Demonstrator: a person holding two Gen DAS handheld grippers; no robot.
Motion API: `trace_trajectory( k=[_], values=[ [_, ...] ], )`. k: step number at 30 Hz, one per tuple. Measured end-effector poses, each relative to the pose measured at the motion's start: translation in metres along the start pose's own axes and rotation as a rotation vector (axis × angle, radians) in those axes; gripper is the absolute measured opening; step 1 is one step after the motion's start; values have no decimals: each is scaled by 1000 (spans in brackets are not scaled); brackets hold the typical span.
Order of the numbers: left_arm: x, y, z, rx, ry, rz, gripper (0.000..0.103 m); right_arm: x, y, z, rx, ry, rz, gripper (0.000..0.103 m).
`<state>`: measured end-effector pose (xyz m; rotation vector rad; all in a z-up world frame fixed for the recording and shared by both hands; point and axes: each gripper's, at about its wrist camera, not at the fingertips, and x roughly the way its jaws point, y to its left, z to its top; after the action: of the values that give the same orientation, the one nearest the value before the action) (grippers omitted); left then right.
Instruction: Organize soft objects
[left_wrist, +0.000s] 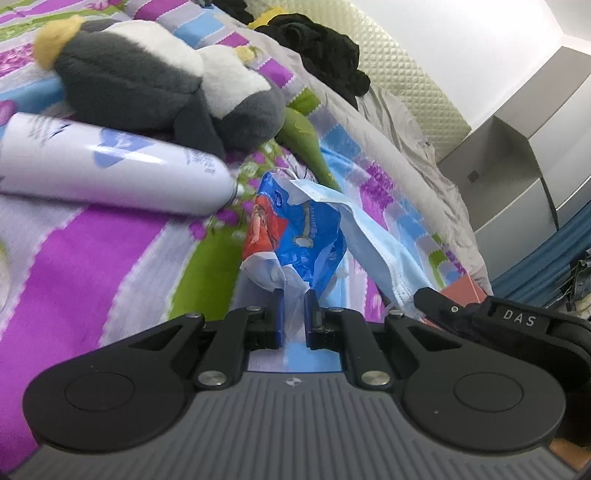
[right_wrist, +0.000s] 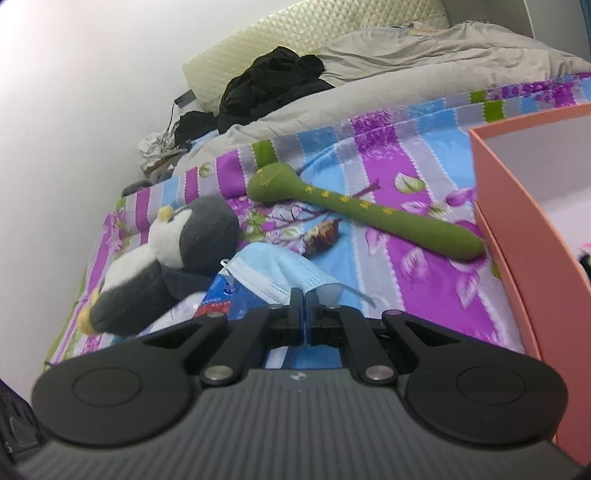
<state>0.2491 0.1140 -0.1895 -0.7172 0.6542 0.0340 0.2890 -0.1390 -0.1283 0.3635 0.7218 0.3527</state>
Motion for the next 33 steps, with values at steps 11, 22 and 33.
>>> trace_trajectory(
  k=[11, 22, 33],
  values=[
    [-54, 0, -28, 58, 33, 38, 12, -57, 3, -32, -63, 21, -47, 4],
    [-107, 26, -57, 67, 86, 84, 12, -102, -4, -76, -178, 79, -144, 4],
    [-124, 55, -71, 23, 130, 154, 17, -118, -18, -103, -212, 173, -180, 7]
  ],
)
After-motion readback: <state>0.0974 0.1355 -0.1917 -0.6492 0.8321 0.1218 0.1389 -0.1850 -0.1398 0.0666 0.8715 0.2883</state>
